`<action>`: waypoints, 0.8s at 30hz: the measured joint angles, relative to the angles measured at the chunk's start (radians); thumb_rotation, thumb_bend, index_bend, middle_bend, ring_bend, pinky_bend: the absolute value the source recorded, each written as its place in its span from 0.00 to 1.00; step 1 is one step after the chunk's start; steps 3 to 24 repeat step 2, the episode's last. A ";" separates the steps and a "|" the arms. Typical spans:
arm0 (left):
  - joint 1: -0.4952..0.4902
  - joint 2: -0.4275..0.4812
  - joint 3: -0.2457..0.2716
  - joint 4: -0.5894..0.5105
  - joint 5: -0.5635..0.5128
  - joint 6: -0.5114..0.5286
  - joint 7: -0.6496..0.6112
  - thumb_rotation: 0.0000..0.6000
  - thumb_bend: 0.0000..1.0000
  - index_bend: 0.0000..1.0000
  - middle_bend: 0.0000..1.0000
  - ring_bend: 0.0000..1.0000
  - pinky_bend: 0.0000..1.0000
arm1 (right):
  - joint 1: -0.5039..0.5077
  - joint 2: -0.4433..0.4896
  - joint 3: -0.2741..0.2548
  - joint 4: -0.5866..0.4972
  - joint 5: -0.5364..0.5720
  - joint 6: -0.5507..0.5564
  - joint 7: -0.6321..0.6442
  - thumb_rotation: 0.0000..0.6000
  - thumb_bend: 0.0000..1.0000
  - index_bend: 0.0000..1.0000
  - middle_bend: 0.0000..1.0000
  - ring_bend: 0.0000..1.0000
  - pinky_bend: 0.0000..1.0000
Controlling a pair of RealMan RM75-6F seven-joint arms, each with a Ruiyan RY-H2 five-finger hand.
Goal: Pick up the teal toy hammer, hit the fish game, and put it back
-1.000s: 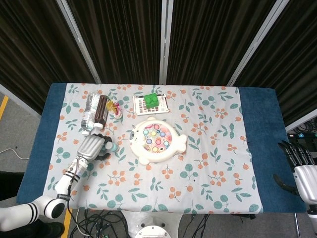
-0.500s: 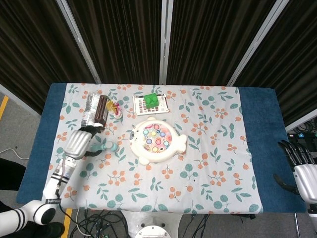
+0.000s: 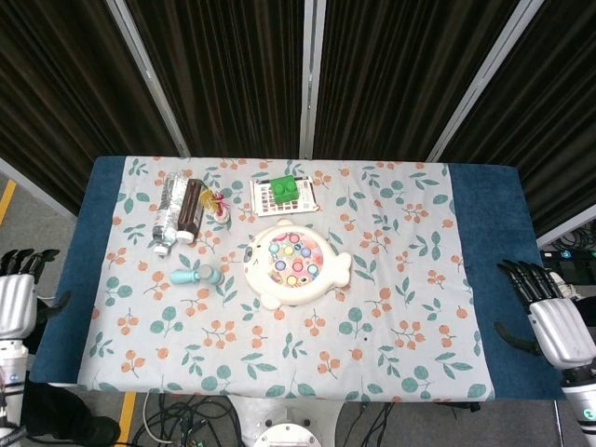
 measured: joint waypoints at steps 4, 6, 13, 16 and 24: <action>0.036 0.013 0.027 -0.023 0.021 0.026 0.008 1.00 0.23 0.25 0.30 0.16 0.13 | 0.003 -0.011 -0.003 0.008 -0.012 0.006 -0.003 1.00 0.18 0.00 0.07 0.00 0.00; 0.036 0.013 0.027 -0.023 0.021 0.026 0.008 1.00 0.23 0.25 0.30 0.16 0.13 | 0.003 -0.011 -0.003 0.008 -0.012 0.006 -0.003 1.00 0.18 0.00 0.07 0.00 0.00; 0.036 0.013 0.027 -0.023 0.021 0.026 0.008 1.00 0.23 0.25 0.30 0.16 0.13 | 0.003 -0.011 -0.003 0.008 -0.012 0.006 -0.003 1.00 0.18 0.00 0.07 0.00 0.00; 0.036 0.013 0.027 -0.023 0.021 0.026 0.008 1.00 0.23 0.25 0.30 0.16 0.13 | 0.003 -0.011 -0.003 0.008 -0.012 0.006 -0.003 1.00 0.18 0.00 0.07 0.00 0.00; 0.036 0.013 0.027 -0.023 0.021 0.026 0.008 1.00 0.23 0.25 0.30 0.16 0.13 | 0.003 -0.011 -0.003 0.008 -0.012 0.006 -0.003 1.00 0.18 0.00 0.07 0.00 0.00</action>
